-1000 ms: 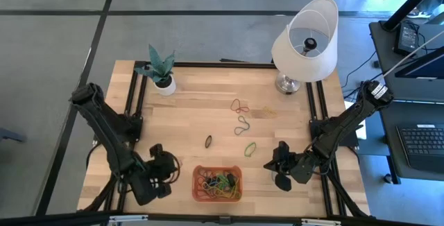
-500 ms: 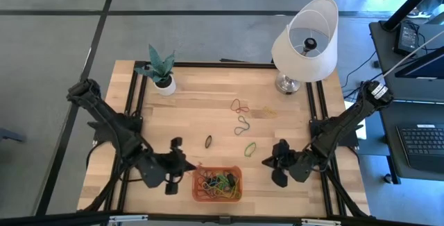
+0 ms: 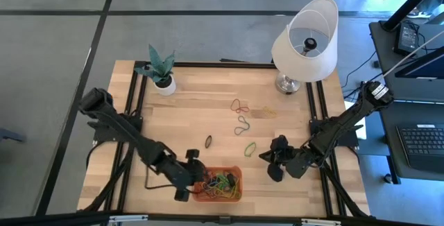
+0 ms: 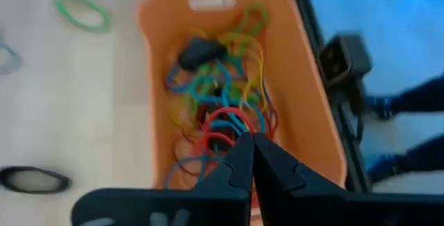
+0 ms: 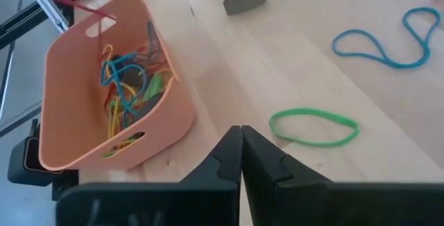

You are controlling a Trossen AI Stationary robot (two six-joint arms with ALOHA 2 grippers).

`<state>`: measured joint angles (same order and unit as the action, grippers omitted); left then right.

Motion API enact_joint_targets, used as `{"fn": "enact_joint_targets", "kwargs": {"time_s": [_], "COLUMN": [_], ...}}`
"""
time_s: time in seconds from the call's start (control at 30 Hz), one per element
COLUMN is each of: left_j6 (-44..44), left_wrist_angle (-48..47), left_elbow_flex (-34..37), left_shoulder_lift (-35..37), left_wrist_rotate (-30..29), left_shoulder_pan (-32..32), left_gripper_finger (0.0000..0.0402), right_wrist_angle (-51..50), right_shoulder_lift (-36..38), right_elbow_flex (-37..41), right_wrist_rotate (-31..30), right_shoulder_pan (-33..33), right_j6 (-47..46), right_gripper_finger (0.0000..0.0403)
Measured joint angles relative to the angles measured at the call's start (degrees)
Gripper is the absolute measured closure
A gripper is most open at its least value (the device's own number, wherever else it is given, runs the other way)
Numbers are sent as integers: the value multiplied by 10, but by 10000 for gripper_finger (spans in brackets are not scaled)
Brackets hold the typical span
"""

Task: Pick and place rubber bands into bin
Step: Put the bottom red rubber band into the bin

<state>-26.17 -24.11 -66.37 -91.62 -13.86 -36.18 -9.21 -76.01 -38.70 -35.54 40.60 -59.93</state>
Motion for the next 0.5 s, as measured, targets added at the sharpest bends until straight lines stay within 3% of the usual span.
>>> {"fn": "enact_joint_targets", "kwargs": {"time_s": [0.17, 0.3, 0.5], "left_j6": [0, 7, -16], "left_wrist_angle": [53, 120, 132], "left_elbow_flex": [0, 0, 0], "left_shoulder_lift": [-56, -79, -82], "left_wrist_rotate": [51, 63, 72], "left_shoulder_pan": [18, 30, 41], "left_gripper_finger": [400, 400, 371], "right_wrist_angle": [0, 0, -1], "right_shoulder_lift": [0, 0, 0], "right_elbow_flex": [0, 0, 0], "right_wrist_rotate": [-1, -1, -1], "right_shoulder_pan": [0, 0, 0], "right_j6": [5, 19, 23], "right_gripper_finger": [391, 391, 391]}}
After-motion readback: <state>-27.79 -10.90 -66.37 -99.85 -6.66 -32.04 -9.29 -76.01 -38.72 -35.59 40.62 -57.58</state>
